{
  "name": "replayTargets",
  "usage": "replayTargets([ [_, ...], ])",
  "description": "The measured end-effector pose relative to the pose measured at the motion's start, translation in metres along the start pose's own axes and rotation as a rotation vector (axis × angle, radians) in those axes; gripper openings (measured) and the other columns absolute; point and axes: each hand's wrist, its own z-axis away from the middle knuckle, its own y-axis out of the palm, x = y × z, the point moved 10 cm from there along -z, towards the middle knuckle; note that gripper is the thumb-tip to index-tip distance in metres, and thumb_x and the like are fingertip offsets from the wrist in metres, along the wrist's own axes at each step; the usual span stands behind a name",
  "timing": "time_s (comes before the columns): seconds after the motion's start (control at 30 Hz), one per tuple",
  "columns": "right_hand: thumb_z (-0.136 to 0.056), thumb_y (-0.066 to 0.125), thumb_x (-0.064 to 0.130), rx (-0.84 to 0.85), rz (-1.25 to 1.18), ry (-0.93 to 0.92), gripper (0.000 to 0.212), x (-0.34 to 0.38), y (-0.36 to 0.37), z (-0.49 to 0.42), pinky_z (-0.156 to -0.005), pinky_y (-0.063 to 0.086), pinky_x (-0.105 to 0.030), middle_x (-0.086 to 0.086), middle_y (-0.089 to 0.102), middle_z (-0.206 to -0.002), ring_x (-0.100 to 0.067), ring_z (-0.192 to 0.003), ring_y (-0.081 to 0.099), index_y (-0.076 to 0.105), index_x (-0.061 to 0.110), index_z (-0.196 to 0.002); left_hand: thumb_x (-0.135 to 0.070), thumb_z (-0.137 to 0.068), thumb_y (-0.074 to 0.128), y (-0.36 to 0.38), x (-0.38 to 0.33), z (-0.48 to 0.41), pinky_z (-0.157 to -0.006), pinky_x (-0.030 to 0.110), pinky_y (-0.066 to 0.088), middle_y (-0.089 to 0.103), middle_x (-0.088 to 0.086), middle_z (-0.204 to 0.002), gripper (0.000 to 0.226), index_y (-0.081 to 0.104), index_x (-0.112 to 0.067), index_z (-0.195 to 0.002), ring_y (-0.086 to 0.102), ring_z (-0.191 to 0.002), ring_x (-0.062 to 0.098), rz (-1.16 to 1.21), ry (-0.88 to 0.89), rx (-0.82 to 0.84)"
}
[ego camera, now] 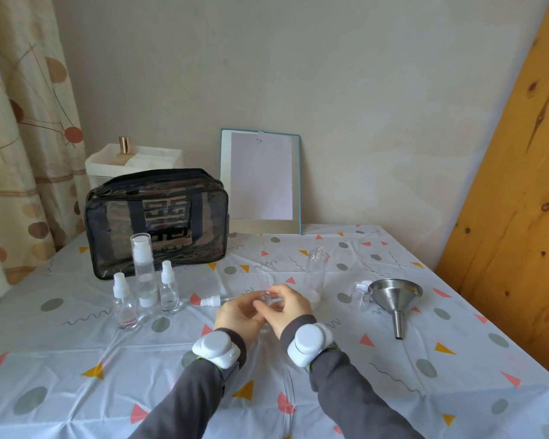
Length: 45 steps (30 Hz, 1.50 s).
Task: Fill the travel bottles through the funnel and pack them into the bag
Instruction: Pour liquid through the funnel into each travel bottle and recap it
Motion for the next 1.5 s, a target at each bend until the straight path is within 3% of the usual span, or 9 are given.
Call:
replayTargets([
  [0.1, -0.072, 0.072, 0.038, -0.038, -0.01, 0.014, 0.034, -0.003, -0.002, -0.002, -0.058, 0.035, 0.0, 0.011, 0.063, -0.085, -0.003, -0.072, 0.056, 0.064, 0.023, -0.103, -0.009, -0.076, 0.068, 0.002, 0.0, 0.001, -0.082, 0.025, 0.053, 0.072, -0.011, -0.086, 0.036, 0.066, -0.045, -0.081, 0.068, -0.086, 0.004, 0.01, -0.004, 0.006],
  [0.23, -0.072, 0.073, 0.035, -0.023, 0.013, -0.002, 0.03, -0.001, 0.0, -0.006, -0.077, 0.052, -0.021, 0.002, 0.072, -0.088, -0.009, -0.076, 0.064, 0.069, 0.02, -0.098, -0.004, -0.076, 0.066, 0.005, -0.002, 0.0, -0.087, 0.024, 0.051, 0.069, -0.014, -0.09, 0.044, 0.061, -0.047, -0.084, 0.066, -0.092, 0.007, 0.008, 0.033, 0.053],
  [0.47, -0.074, 0.072, 0.039, -0.017, 0.072, -0.02, 0.034, 0.001, 0.001, -0.004, -0.083, 0.054, -0.032, -0.004, 0.073, -0.088, -0.019, -0.084, 0.067, 0.069, 0.015, -0.097, 0.014, -0.082, 0.045, -0.009, -0.004, 0.006, -0.095, 0.017, 0.036, 0.054, 0.002, -0.12, 0.05, 0.046, -0.012, -0.123, 0.05, -0.114, 0.012, 0.141, 0.029, 0.064],
  [0.6, -0.072, 0.074, 0.039, -0.01, 0.032, -0.002, 0.036, -0.003, 0.0, -0.005, -0.083, 0.053, -0.028, 0.0, 0.071, -0.089, -0.016, -0.085, 0.067, 0.068, 0.016, -0.098, -0.001, -0.089, 0.047, -0.06, -0.003, -0.008, -0.092, 0.028, 0.044, 0.059, 0.005, -0.115, 0.031, 0.056, -0.012, -0.116, 0.056, -0.11, 0.022, -0.109, 0.04, -0.195],
  [0.7, -0.073, 0.073, 0.041, 0.0, 0.034, 0.008, 0.042, -0.006, 0.003, -0.004, -0.083, 0.051, -0.023, 0.002, 0.07, -0.091, -0.013, -0.085, 0.065, 0.066, 0.016, -0.106, -0.013, -0.092, 0.048, -0.063, 0.01, -0.02, -0.098, 0.04, 0.042, 0.045, 0.008, -0.134, 0.047, 0.035, -0.01, -0.136, 0.042, -0.122, 0.027, -0.496, 0.017, -0.105],
  [0.8, -0.073, 0.073, 0.042, 0.011, 0.037, 0.007, 0.044, -0.006, 0.004, -0.006, -0.086, 0.05, -0.024, 0.0, 0.071, -0.096, -0.013, -0.088, 0.065, 0.065, 0.017, -0.109, -0.021, -0.094, 0.044, -0.052, 0.023, -0.03, -0.106, 0.031, 0.023, 0.035, 0.011, -0.142, 0.056, 0.018, -0.006, -0.143, 0.028, -0.13, 0.027, -0.791, 0.005, -0.012],
  [1.1, -0.075, 0.072, 0.04, 0.017, 0.026, -0.003, 0.046, -0.004, 0.003, -0.004, -0.088, 0.05, -0.025, -0.001, 0.07, -0.101, -0.014, -0.091, 0.065, 0.063, 0.015, -0.113, -0.02, -0.096, 0.036, -0.045, 0.047, -0.036, -0.103, 0.034, 0.029, 0.043, 0.009, -0.134, 0.034, 0.033, -0.012, -0.129, 0.029, -0.128, 0.027, -0.941, -0.122, 0.081],
  [1.3, -0.074, 0.073, 0.041, -0.001, 0.024, -0.01, 0.045, -0.004, 0.002, -0.003, -0.086, 0.051, -0.026, -0.001, 0.07, -0.096, -0.014, -0.088, 0.065, 0.064, 0.016, -0.111, -0.007, -0.094, 0.037, -0.048, 0.039, -0.04, -0.099, 0.035, 0.037, 0.045, 0.008, -0.128, 0.038, 0.042, -0.018, -0.13, 0.039, -0.12, 0.029, -0.857, -0.078, 0.061],
  [1.5, -0.074, 0.073, 0.039, -0.019, 0.008, -0.019, 0.041, -0.002, 0.002, -0.001, -0.086, 0.053, -0.033, -0.003, 0.071, -0.091, -0.018, -0.086, 0.066, 0.065, 0.016, -0.106, -0.015, -0.094, 0.047, -0.081, -0.018, -0.031, -0.093, 0.035, 0.044, 0.051, 0.009, -0.12, 0.028, 0.061, -0.018, -0.117, 0.058, -0.1, 0.027, -0.318, 0.01, -0.268],
])
